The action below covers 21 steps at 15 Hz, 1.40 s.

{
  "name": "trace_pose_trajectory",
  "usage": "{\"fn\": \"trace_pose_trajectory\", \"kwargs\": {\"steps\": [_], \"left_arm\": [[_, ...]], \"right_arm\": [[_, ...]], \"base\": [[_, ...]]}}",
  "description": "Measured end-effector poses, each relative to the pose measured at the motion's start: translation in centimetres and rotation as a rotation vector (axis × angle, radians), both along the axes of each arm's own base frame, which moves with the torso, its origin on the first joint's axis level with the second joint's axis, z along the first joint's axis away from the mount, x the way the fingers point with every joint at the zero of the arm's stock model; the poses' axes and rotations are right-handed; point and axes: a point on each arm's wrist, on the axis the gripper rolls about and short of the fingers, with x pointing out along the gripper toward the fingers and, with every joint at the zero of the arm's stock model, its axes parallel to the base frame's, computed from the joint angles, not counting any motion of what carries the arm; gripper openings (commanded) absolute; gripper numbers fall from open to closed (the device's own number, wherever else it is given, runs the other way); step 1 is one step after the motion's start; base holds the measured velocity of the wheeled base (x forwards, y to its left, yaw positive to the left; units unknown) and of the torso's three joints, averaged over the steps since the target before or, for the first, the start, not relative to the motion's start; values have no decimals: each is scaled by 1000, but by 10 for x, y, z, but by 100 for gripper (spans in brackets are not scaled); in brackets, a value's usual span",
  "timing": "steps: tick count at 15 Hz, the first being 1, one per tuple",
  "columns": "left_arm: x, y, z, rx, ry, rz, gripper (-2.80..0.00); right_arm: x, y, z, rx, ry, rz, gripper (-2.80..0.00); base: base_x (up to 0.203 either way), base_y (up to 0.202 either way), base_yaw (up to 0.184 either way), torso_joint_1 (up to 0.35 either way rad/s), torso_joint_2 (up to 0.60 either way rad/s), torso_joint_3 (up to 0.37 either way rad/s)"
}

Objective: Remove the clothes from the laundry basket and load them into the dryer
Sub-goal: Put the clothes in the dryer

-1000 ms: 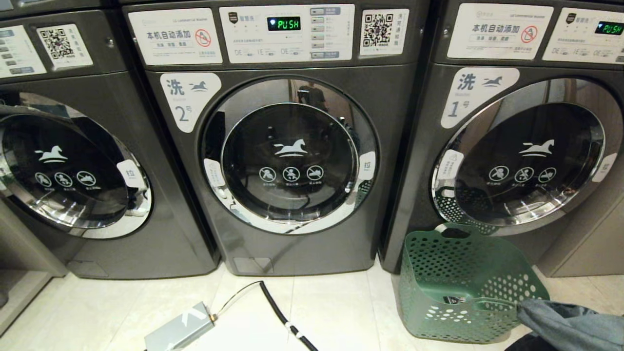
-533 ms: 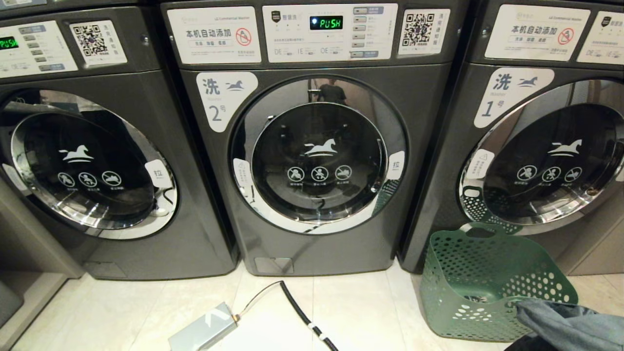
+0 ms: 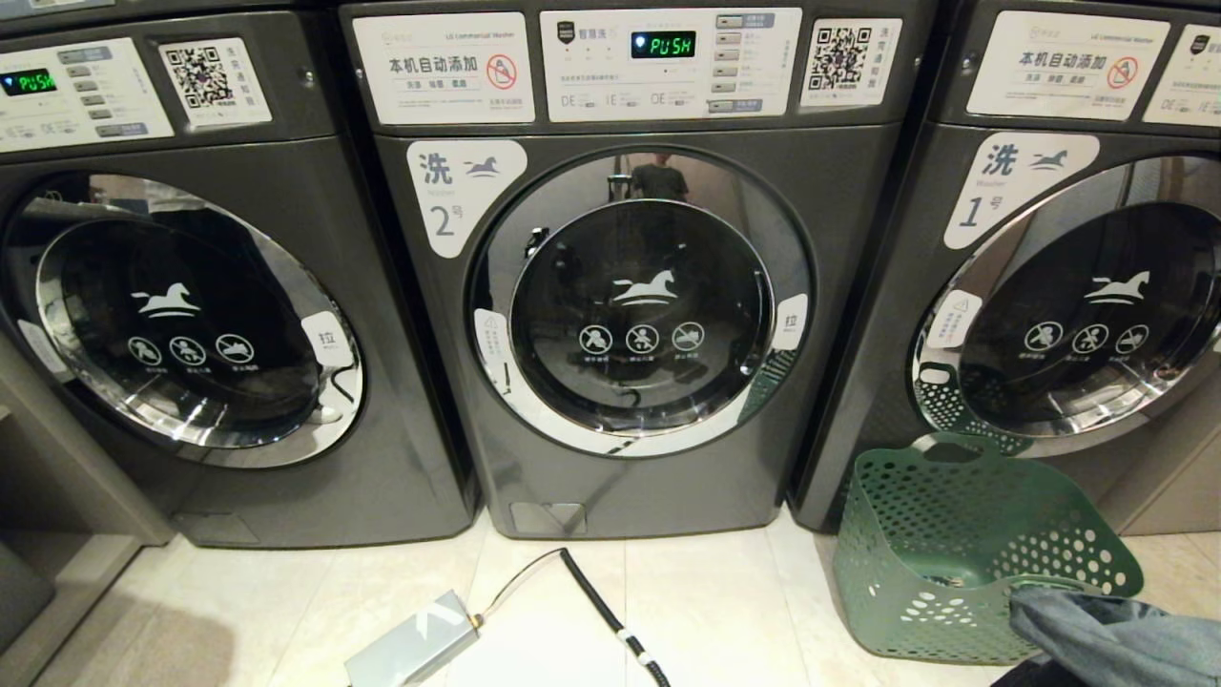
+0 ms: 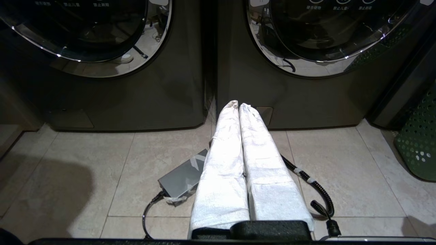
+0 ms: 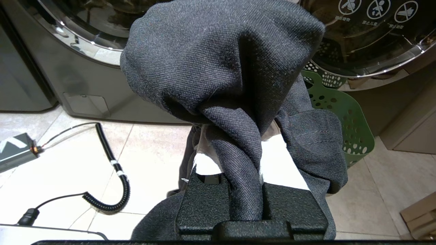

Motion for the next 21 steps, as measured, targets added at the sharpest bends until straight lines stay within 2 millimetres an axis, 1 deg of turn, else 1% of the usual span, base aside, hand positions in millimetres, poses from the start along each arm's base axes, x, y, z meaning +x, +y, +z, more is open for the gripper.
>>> {"fn": "trace_pose_trajectory", "kwargs": {"steps": [4, 18, 21], "left_arm": [[0, 0, 0, 0, 1, 0, -280], [0, 0, 0, 5, 0, 0, -280], [0, 0, 0, 5, -2, -1, -280]], "right_arm": [[0, 0, 0, -2, -1, 1, -280], [0, 0, 0, 3, -1, 0, -280], [0, 0, 0, 8, -1, 1, -280]], "base": [[21, 0, 0, -1, 1, 1], [192, 0, -1, 4, 2, 4], [133, 0, -14, 3, 4, 1]]}}
